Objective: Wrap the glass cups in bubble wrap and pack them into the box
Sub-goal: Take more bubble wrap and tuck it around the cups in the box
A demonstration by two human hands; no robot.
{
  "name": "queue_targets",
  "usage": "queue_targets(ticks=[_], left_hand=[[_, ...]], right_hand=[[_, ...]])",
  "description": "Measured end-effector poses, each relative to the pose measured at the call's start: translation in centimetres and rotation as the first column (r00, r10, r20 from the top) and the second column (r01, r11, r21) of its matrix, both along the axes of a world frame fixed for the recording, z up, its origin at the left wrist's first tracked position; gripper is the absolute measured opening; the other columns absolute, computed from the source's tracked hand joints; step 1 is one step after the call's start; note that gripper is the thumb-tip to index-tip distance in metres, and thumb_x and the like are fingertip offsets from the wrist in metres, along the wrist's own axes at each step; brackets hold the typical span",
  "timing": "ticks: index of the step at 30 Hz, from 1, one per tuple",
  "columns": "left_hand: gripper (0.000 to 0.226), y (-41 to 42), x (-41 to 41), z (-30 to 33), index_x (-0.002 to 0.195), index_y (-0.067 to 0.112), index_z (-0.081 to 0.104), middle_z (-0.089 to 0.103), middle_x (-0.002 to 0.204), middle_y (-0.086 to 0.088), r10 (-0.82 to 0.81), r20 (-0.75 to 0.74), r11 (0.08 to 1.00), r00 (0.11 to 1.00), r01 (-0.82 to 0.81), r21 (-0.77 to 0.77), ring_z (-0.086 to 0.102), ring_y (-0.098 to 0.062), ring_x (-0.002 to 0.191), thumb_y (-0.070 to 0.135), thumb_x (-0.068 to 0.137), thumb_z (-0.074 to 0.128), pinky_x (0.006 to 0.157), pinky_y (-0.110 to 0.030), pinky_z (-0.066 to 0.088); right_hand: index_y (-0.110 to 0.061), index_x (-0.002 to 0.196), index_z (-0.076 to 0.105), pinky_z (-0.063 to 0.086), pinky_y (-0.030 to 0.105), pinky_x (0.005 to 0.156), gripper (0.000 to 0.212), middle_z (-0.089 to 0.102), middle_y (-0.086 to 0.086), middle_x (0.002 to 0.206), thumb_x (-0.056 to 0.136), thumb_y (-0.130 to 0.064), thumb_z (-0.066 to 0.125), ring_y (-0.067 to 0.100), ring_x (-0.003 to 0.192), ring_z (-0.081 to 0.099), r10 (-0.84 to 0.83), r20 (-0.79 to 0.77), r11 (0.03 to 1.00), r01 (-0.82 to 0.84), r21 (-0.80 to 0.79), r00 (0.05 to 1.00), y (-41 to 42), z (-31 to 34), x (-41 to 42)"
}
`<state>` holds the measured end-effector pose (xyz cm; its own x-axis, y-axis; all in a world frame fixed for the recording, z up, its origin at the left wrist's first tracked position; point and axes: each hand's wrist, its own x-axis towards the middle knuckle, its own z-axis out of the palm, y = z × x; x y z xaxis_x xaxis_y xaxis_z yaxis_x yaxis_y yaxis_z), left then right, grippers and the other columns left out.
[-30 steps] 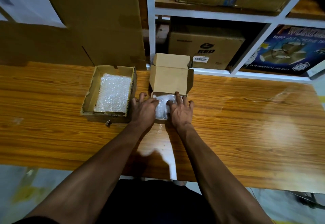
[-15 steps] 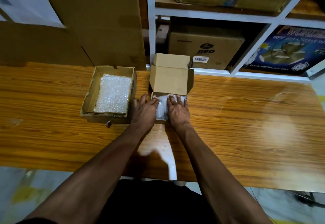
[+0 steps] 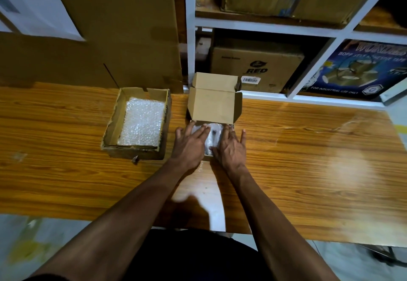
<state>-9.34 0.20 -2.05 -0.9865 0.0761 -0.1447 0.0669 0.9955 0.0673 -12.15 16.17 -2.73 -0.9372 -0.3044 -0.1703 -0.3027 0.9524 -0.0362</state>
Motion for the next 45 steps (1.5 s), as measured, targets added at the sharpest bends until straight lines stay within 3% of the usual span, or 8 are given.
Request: queue_targets(ticks=[5, 12, 17, 22, 27, 35, 41, 45], left_hand=[[0.064, 1.7, -1.0, -0.3, 0.167, 0.028, 0.018, 0.016, 0.175, 0.009, -0.006, 0.062, 0.999, 0.998, 0.003, 0.048, 0.002, -0.032, 0.16, 0.039, 0.107, 0.038, 0.121, -0.064, 0.009], [0.067, 1.5, -1.7, -0.5, 0.167, 0.03, 0.018, 0.02, 0.173, 0.013, 0.011, 0.101, 0.999, 0.995, -0.015, 0.04, 0.002, -0.034, 0.159, 0.045, 0.105, 0.04, 0.121, -0.065, 0.008], [0.064, 1.2, -1.6, -0.1, 0.163, 0.029, 0.03, 0.033, 0.169, 0.008, -0.01, 0.063, 0.999, 0.998, 0.007, 0.047, 0.008, -0.034, 0.157, 0.048, 0.103, 0.043, 0.118, -0.063, 0.011], [0.073, 0.3, -1.0, -0.6, 0.165, 0.029, 0.022, 0.023, 0.172, 0.005, -0.002, 0.089, 0.998, 0.996, -0.003, 0.055, 0.007, -0.035, 0.156, 0.055, 0.101, 0.044, 0.119, -0.065, 0.012], [0.074, 1.1, -1.6, 0.0, 0.166, 0.03, 0.019, 0.019, 0.172, 0.005, 0.037, 0.136, 0.994, 0.99, -0.05, 0.098, 0.002, -0.037, 0.157, 0.054, 0.101, 0.045, 0.122, -0.069, 0.002], [0.063, -0.5, -0.9, 0.9, 0.16, 0.026, 0.035, 0.04, 0.162, 0.002, 0.101, -0.03, 0.993, 0.994, -0.098, 0.07, 0.021, -0.031, 0.151, 0.045, 0.101, 0.042, 0.117, -0.061, 0.016], [0.062, -1.4, -0.7, 0.0, 0.162, 0.024, 0.034, 0.037, 0.167, 0.004, 0.088, 0.074, 0.996, 0.993, -0.085, -0.039, 0.014, -0.03, 0.159, 0.048, 0.104, 0.034, 0.123, -0.067, 0.008], [0.057, -1.5, -1.3, 0.0, 0.158, 0.023, 0.041, 0.047, 0.161, 0.001, 0.103, 0.081, 0.992, 0.991, -0.109, 0.068, 0.024, -0.028, 0.155, 0.041, 0.104, 0.041, 0.121, -0.063, 0.014]], right_hand=[[-0.007, 0.165, 0.01, -0.003, 0.066, 0.123, 0.085, 0.019, 0.012, 0.172, 0.104, -0.059, 0.041, 0.027, 0.159, 0.02, 0.018, 0.06, 0.999, -0.021, 0.05, 0.998, 0.3, 0.6, -0.5], [-0.014, 0.163, 0.016, 0.008, 0.065, 0.122, 0.09, 0.025, 0.01, 0.17, 0.098, -0.072, 0.04, 0.042, 0.156, 0.009, -0.064, 0.118, 0.997, 0.057, 0.061, 0.991, 0.6, 0.8, -0.8], [-0.018, 0.16, 0.024, 0.01, 0.065, 0.122, 0.089, 0.032, 0.008, 0.167, 0.093, -0.07, 0.053, 0.041, 0.157, 0.007, -0.058, 0.125, 0.998, 0.055, 0.032, 0.99, 0.7, 1.1, -1.5], [-0.038, 0.165, 0.002, 0.015, 0.068, 0.12, 0.098, 0.018, 0.007, 0.17, 0.091, -0.073, 0.057, 0.046, 0.154, 0.009, -0.033, 0.182, 0.997, 0.018, 0.08, 0.983, 1.6, 1.2, -1.9], [-0.044, 0.162, 0.011, 0.02, 0.064, 0.117, 0.1, 0.017, 0.01, 0.165, 0.083, -0.079, 0.062, 0.047, 0.149, 0.016, -0.054, 0.245, 0.99, 0.02, 0.141, 0.968, 0.5, 1.9, -3.3], [-0.031, 0.159, 0.026, 0.018, 0.062, 0.121, 0.097, 0.033, 0.003, 0.164, 0.082, -0.075, 0.066, 0.043, 0.152, 0.017, -0.098, 0.151, 0.99, 0.08, 0.119, 0.984, 0.4, 2.1, -2.2], [-0.018, 0.16, 0.024, 0.016, 0.061, 0.122, 0.103, 0.039, 0.007, 0.164, 0.084, -0.075, 0.065, 0.041, 0.154, 0.017, -0.12, 0.205, 0.989, 0.1, 0.108, 0.971, 0.3, 1.8, -1.9], [-0.017, 0.151, 0.039, 0.019, 0.058, 0.12, 0.081, 0.053, 0.01, 0.152, 0.092, -0.068, 0.061, 0.038, 0.153, 0.022, -0.122, 0.167, 0.988, 0.104, 0.115, 0.978, 0.3, 2.8, -2.1]])
